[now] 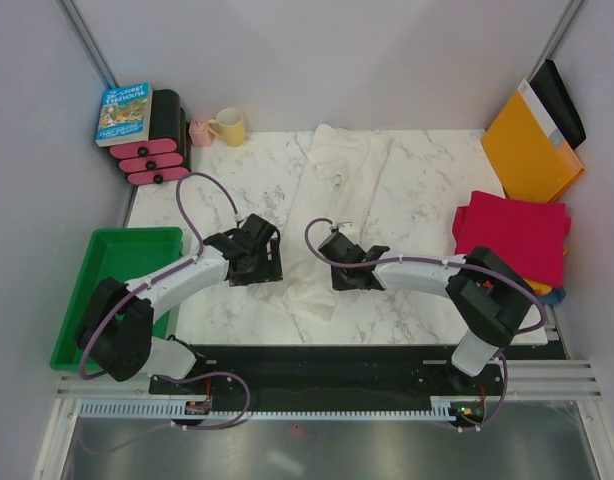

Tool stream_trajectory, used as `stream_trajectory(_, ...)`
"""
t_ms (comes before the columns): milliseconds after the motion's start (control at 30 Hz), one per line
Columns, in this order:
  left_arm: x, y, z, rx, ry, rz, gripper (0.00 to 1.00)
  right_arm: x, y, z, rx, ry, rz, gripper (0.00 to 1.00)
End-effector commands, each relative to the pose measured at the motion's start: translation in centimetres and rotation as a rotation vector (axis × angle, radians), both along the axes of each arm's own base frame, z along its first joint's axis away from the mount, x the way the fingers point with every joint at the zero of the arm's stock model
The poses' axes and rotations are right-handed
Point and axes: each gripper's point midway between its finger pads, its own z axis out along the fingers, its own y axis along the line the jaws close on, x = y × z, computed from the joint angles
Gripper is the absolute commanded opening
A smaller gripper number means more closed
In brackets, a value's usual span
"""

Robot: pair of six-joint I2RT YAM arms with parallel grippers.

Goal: Fold and stack the t-shirts
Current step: Rotate the tshirt 90 degrees

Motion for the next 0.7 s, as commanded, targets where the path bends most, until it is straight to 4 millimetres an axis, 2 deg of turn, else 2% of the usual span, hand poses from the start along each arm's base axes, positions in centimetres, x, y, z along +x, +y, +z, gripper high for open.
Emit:
stream_trajectory(0,0.5,-0.1,0.7,-0.029,-0.042,0.029,0.86,-4.7,-3.2,-4.3,-0.09,0.137,-0.055,0.2)
stream_trajectory(33,0.3,-0.1,0.5,-0.028,-0.037,0.029,0.86,-4.8,-3.7,-3.7,-0.078,0.121,-0.105,0.2)
stream_trajectory(100,0.2,0.0,0.5,-0.03,-0.035,0.028,0.86,-6.2,-6.0,-4.1,-0.111,0.138,-0.161,0.22)
stream_trajectory(233,0.0,-0.3,0.4,-0.04,-0.022,0.018,0.86,-7.2,-9.1,-2.1,-0.108,0.092,-0.292,0.24)
stream_trajectory(267,-0.1,-0.5,0.3,-0.046,-0.012,0.012,0.86,-7.6,-10.4,-1.8,-0.142,0.088,-0.335,0.24)
stream_trajectory(367,-0.2,-0.8,0.0,-0.047,0.006,-0.006,0.85,-8.1,-12.2,0.1,-0.153,0.055,-0.401,0.25)
stream_trajectory(433,-0.3,-0.8,-0.1,-0.047,0.01,-0.012,0.85,-7.6,-12.6,1.7,-0.121,0.005,-0.416,0.26)
stream_trajectory(467,-0.4,-0.8,-0.2,-0.047,0.014,-0.013,0.85,-7.4,-12.5,2.3,-0.104,-0.01,-0.414,0.26)
stream_trajectory(533,-0.4,-0.8,-0.1,-0.051,0.013,-0.015,0.85,-6.5,-10.7,4.8,0.003,-0.083,-0.358,0.25)
stream_trajectory(567,-0.5,-0.9,0.0,-0.057,0.012,-0.017,0.85,-5.4,-8.5,6.5,0.113,-0.141,-0.318,0.26)
stream_trajectory(633,-0.4,-1.1,0.2,-0.067,0.008,-0.02,0.84,-5.1,-5.9,8.2,0.212,-0.164,-0.214,0.27)
stream_trajectory(667,-0.4,-1.2,0.3,-0.072,0.007,-0.023,0.84,-4.3,-4.1,9.7,0.273,-0.187,-0.188,0.27)
